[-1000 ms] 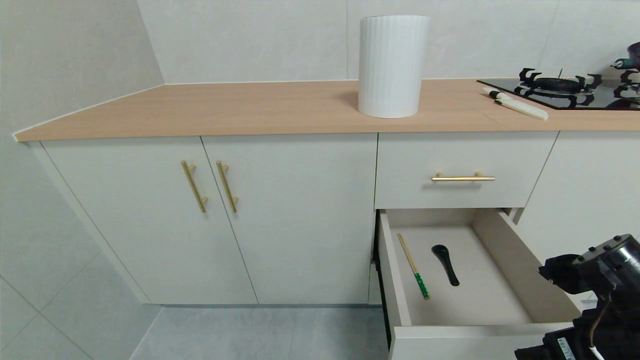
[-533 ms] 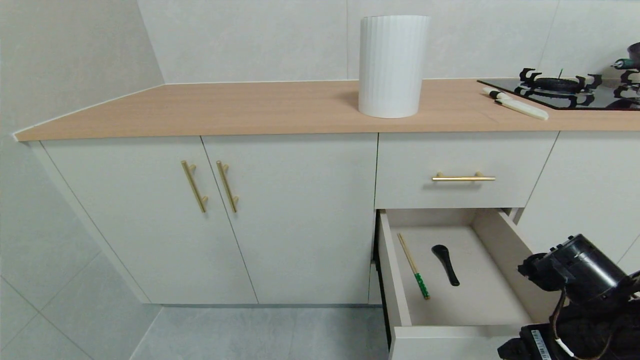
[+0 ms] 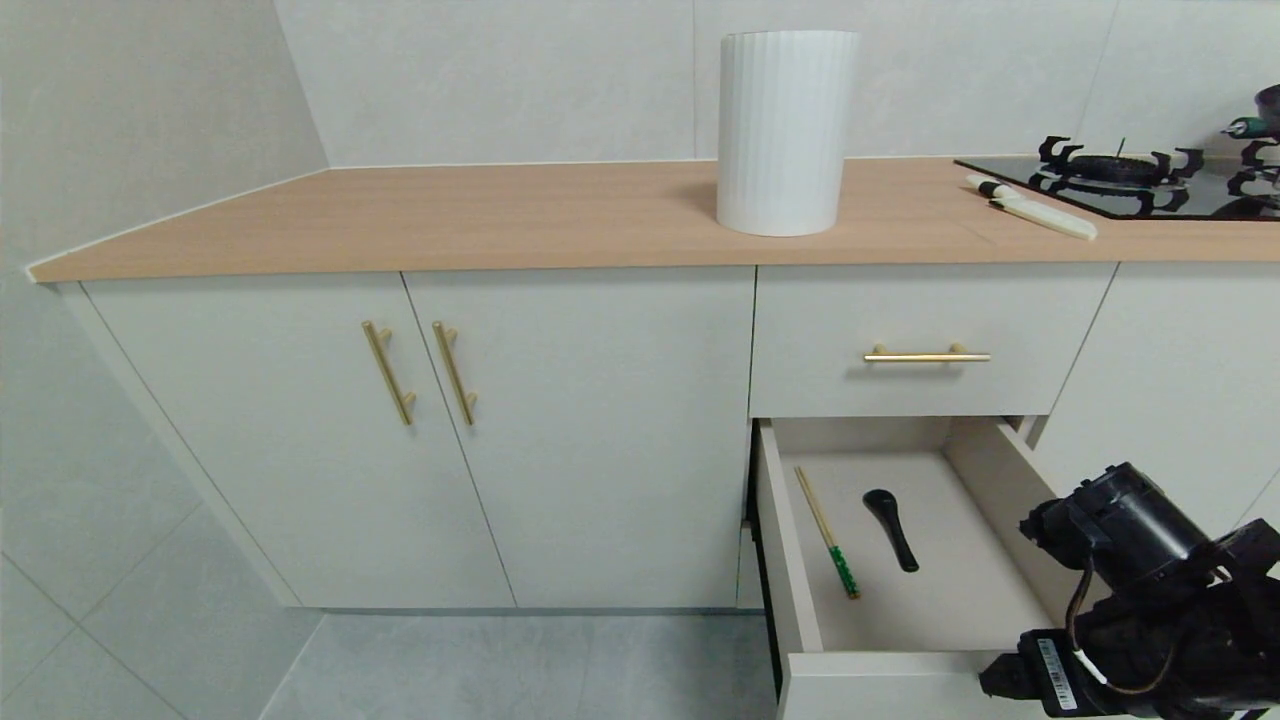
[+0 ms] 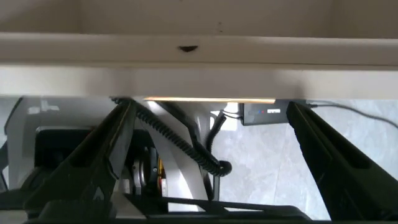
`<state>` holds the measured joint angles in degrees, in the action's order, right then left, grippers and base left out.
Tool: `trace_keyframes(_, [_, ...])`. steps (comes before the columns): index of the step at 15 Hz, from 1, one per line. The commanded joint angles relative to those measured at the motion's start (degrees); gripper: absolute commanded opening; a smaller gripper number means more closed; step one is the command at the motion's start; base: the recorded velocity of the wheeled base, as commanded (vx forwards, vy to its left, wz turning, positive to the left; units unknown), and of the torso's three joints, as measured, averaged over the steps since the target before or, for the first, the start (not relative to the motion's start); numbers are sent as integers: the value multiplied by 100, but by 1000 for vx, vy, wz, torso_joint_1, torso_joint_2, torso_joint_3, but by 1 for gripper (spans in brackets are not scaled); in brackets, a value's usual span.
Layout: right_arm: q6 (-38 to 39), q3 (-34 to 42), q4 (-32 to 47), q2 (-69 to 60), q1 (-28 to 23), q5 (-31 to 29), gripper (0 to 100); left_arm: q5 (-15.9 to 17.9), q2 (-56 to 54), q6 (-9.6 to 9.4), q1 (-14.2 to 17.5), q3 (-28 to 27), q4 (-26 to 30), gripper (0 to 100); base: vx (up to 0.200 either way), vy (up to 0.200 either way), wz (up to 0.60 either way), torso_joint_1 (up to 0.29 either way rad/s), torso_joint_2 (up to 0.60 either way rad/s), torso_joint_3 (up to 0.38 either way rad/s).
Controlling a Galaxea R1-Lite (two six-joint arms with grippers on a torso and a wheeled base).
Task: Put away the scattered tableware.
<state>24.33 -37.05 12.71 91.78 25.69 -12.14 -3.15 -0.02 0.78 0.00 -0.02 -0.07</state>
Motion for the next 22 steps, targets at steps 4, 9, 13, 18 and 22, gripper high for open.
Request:
trace_keyframes(4, [10,13,-419,173,-152,-51,100,-2,2,1,0,2,-1,100,0,0,0,0,0,0])
trace_keyframes(9, [-7,13,-727,244,-406,-69,100,-2,2,1,0,-6,-1,100,0,0,0,0,0,0])
trace_keyframes(13, [-95,5,-1263,516,-617,-69,100,-2,2,1,0,-6,-1,100,0,0,0,0,0,0])
trace_keyframes(18, [-429,-400,-2036,1202,-705,-78,100,-2,2,1,0,2,-1,100,0,0,0,0,0,0])
trace_keyframes(22, [-631,-1024,-2062,1650,-767,-78,100,-2,2,1,0,-6,-1,100,0,0,0,0,0,0])
